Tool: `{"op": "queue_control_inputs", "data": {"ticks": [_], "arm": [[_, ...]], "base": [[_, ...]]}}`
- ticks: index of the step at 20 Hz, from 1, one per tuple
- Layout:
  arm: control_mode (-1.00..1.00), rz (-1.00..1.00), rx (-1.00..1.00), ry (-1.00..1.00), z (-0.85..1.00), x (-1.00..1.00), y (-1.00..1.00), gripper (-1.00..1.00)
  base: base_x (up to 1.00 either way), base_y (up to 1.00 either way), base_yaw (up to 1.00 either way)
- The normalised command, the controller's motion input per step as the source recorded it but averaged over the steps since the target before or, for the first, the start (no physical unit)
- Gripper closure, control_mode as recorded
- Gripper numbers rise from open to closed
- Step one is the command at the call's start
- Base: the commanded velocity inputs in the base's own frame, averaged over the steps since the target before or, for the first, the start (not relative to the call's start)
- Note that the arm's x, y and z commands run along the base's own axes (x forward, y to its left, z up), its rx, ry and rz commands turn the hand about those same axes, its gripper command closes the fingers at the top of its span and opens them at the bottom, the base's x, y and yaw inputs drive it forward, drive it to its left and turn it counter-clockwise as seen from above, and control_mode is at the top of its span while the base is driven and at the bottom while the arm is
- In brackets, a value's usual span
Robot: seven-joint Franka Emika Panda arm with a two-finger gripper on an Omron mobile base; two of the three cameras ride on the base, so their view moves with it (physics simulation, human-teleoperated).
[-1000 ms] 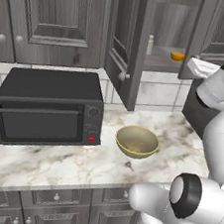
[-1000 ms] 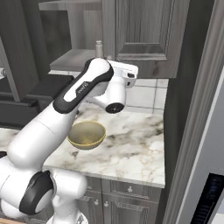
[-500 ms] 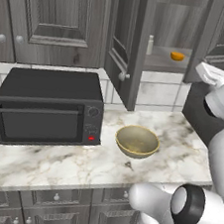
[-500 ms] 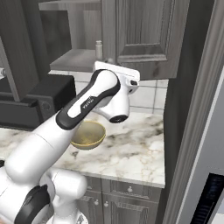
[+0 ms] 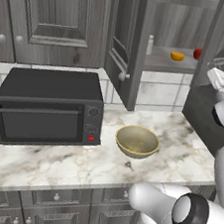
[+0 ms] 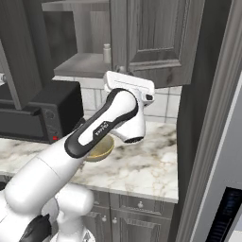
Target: Open the cabinet. Pick the orange and apple from the cabinet and place them into the bowl. Then close the cabinet.
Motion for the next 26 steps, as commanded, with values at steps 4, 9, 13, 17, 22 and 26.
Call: {"op": "queue_control_inputs", "data": {"ticks": [4, 9, 13, 17, 22, 26], "arm": [[-1.0, 0.05, 0.12, -0.09, 0.01, -0.56, -1.0, 1.0], [-1.0, 0.03, 0.18, -0.16, 0.12, -0.49, -1.0, 1.0], [-1.0, 0.0, 0.16, -0.1, 0.09, -0.25, -0.79, -1.0], [-1.0, 0.0, -0.01, 0.0, -0.01, -0.11, 0.0, -1.0], [-1.0, 0.0, -0.22, 0.08, -0.21, -0.86, 0.16, -1.0], [-1.0, 0.01, -0.24, 0.0, 0.04, -1.0, 0.56, -1.0]], "base": [[0.0, 0.0, 0.0], [0.0, 0.0, 0.0], [0.0, 0.0, 0.0], [0.0, 0.0, 0.0], [0.0, 0.0, 0.0], [0.0, 0.0, 0.0]]}}
